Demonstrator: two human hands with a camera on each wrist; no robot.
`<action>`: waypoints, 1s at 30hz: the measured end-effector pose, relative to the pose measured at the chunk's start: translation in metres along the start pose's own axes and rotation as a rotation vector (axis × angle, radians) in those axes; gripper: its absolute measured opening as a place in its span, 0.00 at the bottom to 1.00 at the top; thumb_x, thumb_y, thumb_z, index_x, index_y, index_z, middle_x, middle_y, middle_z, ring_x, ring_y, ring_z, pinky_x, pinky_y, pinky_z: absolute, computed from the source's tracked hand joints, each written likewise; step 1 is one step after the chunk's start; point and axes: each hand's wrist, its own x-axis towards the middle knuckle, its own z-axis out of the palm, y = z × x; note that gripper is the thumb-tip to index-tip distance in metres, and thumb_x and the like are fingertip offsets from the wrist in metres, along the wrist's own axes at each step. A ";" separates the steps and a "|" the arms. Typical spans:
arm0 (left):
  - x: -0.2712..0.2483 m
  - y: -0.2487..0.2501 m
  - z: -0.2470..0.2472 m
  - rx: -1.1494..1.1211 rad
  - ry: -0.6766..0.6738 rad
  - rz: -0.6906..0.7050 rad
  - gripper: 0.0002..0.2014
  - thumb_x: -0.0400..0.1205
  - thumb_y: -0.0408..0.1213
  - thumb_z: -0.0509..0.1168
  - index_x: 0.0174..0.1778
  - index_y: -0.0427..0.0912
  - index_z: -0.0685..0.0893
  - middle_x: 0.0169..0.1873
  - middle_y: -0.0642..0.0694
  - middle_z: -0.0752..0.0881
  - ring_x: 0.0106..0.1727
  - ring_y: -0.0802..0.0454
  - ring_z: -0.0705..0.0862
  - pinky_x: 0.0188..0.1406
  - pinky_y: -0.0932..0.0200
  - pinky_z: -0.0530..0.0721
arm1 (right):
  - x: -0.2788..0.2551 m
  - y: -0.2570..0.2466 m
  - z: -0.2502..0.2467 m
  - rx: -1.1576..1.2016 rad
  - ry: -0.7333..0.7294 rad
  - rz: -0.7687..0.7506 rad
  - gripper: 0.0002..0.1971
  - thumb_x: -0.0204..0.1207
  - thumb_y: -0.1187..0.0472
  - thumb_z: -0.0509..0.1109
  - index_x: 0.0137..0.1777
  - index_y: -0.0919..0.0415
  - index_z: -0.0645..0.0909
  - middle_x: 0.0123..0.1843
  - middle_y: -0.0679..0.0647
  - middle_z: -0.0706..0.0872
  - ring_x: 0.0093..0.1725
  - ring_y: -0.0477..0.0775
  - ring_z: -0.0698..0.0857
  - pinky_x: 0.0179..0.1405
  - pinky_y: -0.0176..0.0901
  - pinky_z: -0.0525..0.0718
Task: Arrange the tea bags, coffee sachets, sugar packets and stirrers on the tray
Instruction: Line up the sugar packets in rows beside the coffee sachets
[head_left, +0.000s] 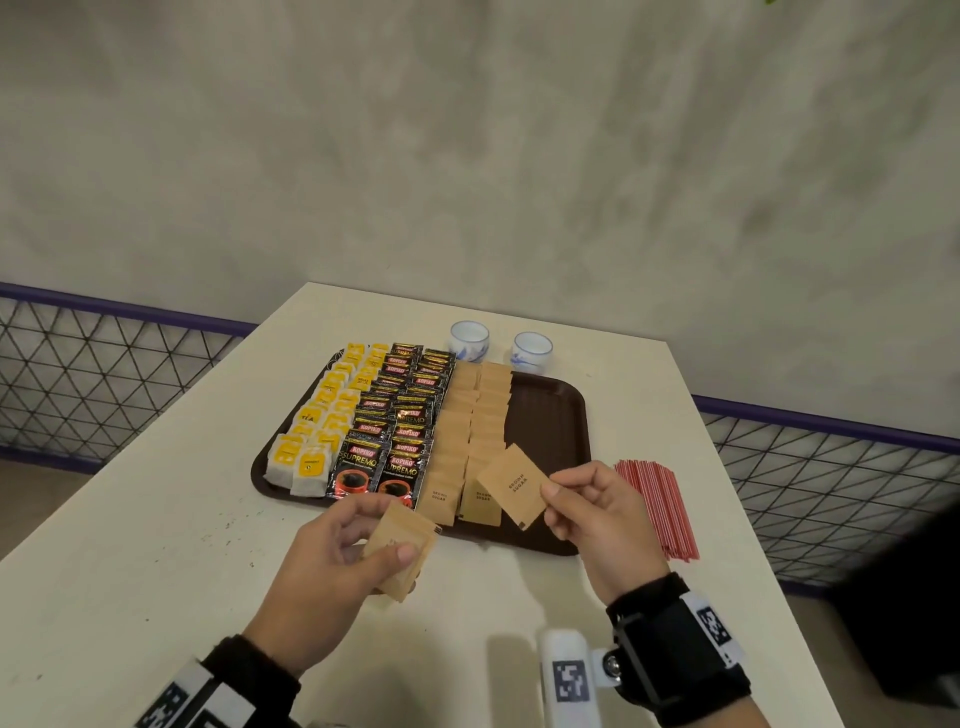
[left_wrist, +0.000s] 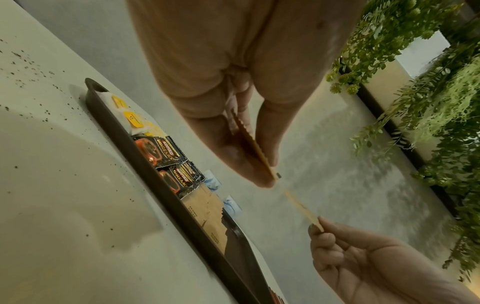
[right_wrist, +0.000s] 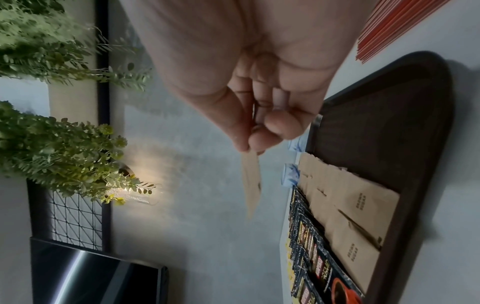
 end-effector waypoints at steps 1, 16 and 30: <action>0.000 0.000 0.000 0.002 0.000 -0.002 0.21 0.70 0.27 0.75 0.58 0.42 0.81 0.45 0.42 0.91 0.43 0.40 0.90 0.41 0.41 0.89 | 0.001 0.000 0.001 0.018 0.005 0.014 0.06 0.77 0.76 0.67 0.43 0.67 0.76 0.36 0.64 0.88 0.27 0.50 0.79 0.24 0.36 0.77; -0.003 -0.005 -0.034 0.009 0.090 -0.099 0.19 0.72 0.26 0.74 0.57 0.45 0.82 0.46 0.40 0.90 0.44 0.36 0.89 0.38 0.46 0.90 | 0.034 0.041 0.033 -0.674 0.116 0.188 0.14 0.76 0.71 0.69 0.37 0.51 0.88 0.44 0.51 0.90 0.47 0.50 0.87 0.56 0.43 0.85; 0.013 0.001 -0.057 0.040 0.008 -0.042 0.16 0.73 0.23 0.72 0.54 0.41 0.82 0.40 0.39 0.91 0.38 0.36 0.89 0.35 0.48 0.89 | 0.044 0.054 0.050 -0.910 0.234 0.190 0.08 0.74 0.67 0.72 0.38 0.53 0.82 0.43 0.48 0.88 0.48 0.49 0.86 0.32 0.32 0.74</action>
